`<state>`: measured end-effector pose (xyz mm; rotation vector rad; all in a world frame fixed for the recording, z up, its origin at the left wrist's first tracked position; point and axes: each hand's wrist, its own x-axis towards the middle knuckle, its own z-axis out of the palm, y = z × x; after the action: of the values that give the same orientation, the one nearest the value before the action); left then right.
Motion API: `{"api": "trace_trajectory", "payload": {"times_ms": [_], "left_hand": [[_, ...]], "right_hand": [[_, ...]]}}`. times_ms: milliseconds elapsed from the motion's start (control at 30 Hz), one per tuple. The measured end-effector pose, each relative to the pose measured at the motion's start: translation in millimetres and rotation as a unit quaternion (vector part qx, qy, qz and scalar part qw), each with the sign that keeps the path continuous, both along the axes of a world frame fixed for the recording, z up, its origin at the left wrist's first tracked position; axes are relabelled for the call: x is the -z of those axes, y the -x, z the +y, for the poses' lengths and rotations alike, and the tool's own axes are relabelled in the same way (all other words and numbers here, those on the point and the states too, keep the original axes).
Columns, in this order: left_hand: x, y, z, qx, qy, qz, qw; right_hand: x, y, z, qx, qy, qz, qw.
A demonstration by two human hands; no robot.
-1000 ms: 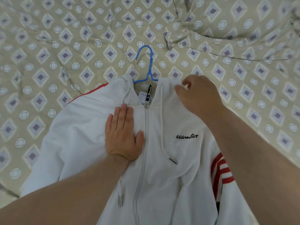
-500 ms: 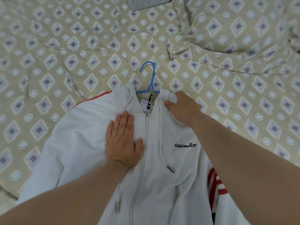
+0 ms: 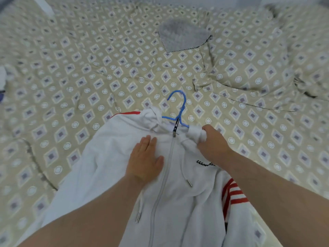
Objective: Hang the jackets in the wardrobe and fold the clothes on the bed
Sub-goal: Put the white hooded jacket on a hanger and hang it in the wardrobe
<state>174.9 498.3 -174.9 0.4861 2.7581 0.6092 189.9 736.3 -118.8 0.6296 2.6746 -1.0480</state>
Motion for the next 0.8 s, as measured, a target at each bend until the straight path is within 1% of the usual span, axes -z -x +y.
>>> {"api": "trace_trajectory", "payload": {"times_ms": [67, 133, 233, 300, 367, 433, 567, 633, 733, 800], "left_hand": [[-29.1, -11.7, -16.0, -0.034, -0.046, 0.008, 0.998], [-65.3, -15.4, -30.6, -0.040, -0.066, 0.047, 0.996], [-127.8, -8.0, -47.3, -0.022, -0.078, 0.079, 0.994], [-171.5, -4.6, -55.3, 0.026, -0.089, 0.058, 0.994], [-212.5, -6.8, -64.4, 0.068, -0.075, 0.017, 0.995], [-250.8, -11.6, -78.7, 0.083, -0.036, -0.010, 0.996], [-330.9, -21.2, -112.0, 0.080, -0.029, -0.055, 0.995], [-376.8, -30.9, -124.5, 0.085, -0.026, -0.048, 0.995], [-447.8, -49.9, -140.4, 0.095, -0.071, -0.023, 0.993], [-501.4, -60.2, -153.6, 0.095, -0.101, 0.015, 0.990]], "right_hand": [[-20.5, -22.6, -12.5, -0.019, -0.029, -0.009, 0.999], [-47.0, -41.7, -26.5, -0.034, -0.038, -0.022, 0.998], [-98.4, -61.3, -46.7, -0.013, -0.004, -0.018, 1.000], [-136.8, -73.8, -59.4, 0.015, 0.010, 0.000, 1.000], [-175.5, -85.9, -71.9, 0.024, -0.006, 0.023, 0.999], [-215.1, -98.3, -83.2, 0.023, -0.026, 0.041, 0.999], [-298.0, -119.7, -97.9, 0.011, -0.035, 0.090, 0.995], [-342.4, -129.8, -105.7, -0.009, -0.036, 0.114, 0.993], [-412.2, -144.6, -118.3, -0.037, -0.031, 0.161, 0.986], [-460.6, -152.2, -129.4, -0.067, -0.037, 0.182, 0.980]]}}
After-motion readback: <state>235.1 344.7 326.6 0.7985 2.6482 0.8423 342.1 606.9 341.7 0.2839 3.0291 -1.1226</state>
